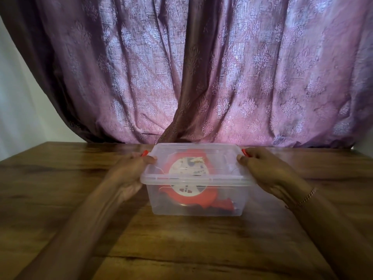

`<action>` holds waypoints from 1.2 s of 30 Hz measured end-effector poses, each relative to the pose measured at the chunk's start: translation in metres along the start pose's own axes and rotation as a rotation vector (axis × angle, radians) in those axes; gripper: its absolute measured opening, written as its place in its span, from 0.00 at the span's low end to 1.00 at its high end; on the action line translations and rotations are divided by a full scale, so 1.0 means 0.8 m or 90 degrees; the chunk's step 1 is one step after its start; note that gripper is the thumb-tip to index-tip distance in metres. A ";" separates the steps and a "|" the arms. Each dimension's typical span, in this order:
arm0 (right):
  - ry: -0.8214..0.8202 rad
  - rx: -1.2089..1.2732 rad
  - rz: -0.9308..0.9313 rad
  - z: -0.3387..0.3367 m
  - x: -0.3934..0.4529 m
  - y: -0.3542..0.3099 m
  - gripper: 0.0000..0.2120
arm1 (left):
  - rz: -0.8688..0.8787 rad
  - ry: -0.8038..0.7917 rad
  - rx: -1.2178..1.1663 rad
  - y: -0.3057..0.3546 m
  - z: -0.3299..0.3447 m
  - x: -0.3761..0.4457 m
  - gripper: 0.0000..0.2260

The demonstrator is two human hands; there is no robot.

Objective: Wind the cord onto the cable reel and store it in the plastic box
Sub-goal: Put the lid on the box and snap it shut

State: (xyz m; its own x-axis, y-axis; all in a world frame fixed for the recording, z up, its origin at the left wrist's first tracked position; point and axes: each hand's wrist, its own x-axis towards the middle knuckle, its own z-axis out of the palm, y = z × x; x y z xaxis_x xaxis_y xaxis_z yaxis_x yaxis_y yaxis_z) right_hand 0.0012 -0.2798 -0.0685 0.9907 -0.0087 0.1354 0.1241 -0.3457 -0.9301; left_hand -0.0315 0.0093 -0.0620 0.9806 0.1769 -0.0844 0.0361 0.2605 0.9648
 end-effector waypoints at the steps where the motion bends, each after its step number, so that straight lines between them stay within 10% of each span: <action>1: -0.007 0.010 -0.010 0.001 -0.001 -0.001 0.10 | 0.000 0.002 0.003 0.000 0.000 0.000 0.12; 20: -0.076 0.301 -0.004 0.007 -0.007 0.021 0.15 | 0.150 0.064 0.136 -0.018 -0.007 0.006 0.11; 26: 0.127 0.230 -0.052 0.056 -0.002 0.021 0.18 | 0.116 -0.016 0.100 -0.020 -0.045 -0.015 0.18; 36: -0.043 0.211 -0.124 0.213 0.034 -0.045 0.11 | 0.063 0.261 0.142 0.007 -0.186 -0.023 0.06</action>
State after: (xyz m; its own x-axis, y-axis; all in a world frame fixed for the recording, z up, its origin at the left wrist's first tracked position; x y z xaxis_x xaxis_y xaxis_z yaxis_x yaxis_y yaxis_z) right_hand 0.0333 -0.1080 -0.0893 0.9471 0.0921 0.3075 0.3099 -0.0132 -0.9507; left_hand -0.0783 0.1487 -0.0918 0.8262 0.5622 -0.0369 0.0307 0.0205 0.9993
